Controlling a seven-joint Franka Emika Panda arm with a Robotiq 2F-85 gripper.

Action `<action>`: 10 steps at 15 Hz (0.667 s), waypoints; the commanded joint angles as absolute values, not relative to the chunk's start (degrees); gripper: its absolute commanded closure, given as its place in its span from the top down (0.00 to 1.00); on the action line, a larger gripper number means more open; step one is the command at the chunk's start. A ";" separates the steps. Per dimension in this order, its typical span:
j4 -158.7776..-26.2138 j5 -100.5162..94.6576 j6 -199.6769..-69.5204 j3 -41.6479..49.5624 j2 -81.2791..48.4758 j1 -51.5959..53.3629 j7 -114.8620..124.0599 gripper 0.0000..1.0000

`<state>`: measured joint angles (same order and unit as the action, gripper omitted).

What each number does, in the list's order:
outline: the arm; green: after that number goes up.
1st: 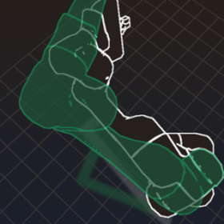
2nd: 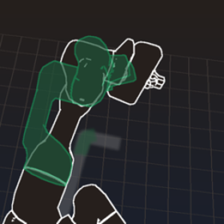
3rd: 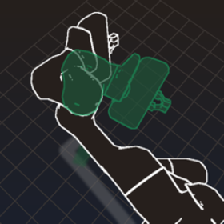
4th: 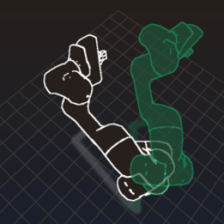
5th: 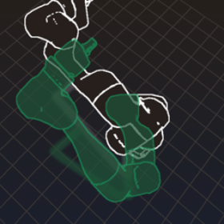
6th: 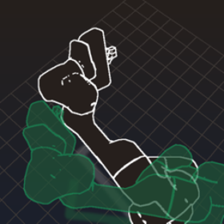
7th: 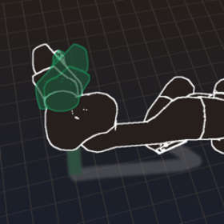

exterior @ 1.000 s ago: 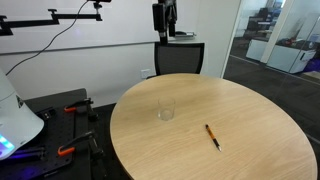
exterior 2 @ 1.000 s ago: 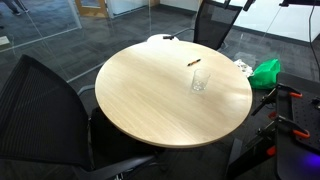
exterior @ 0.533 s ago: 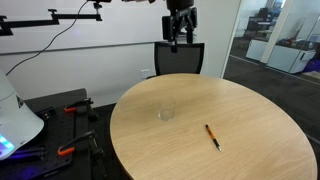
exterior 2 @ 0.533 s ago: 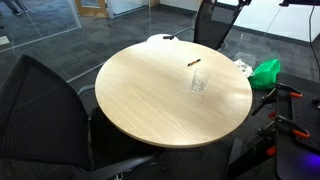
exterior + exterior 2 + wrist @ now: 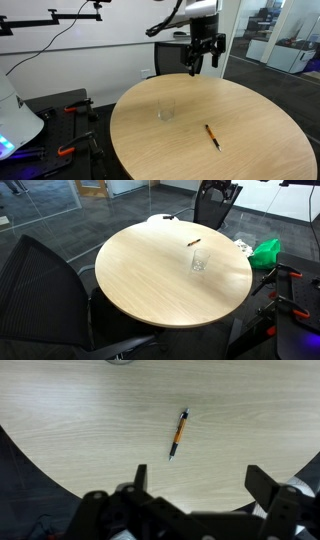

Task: Pick up the pen from the table and put it in the glass cup.

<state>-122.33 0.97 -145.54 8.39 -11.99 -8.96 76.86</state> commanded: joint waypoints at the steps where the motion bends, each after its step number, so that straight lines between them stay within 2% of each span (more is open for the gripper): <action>1: -118.22 -0.58 -147.61 12.64 -18.33 -6.31 88.31 1.00; 6: -114.64 -1.21 -146.82 17.72 -25.61 -3.39 103.26 1.00; 10: -112.95 1.05 -147.51 16.40 -29.94 -4.60 102.64 1.00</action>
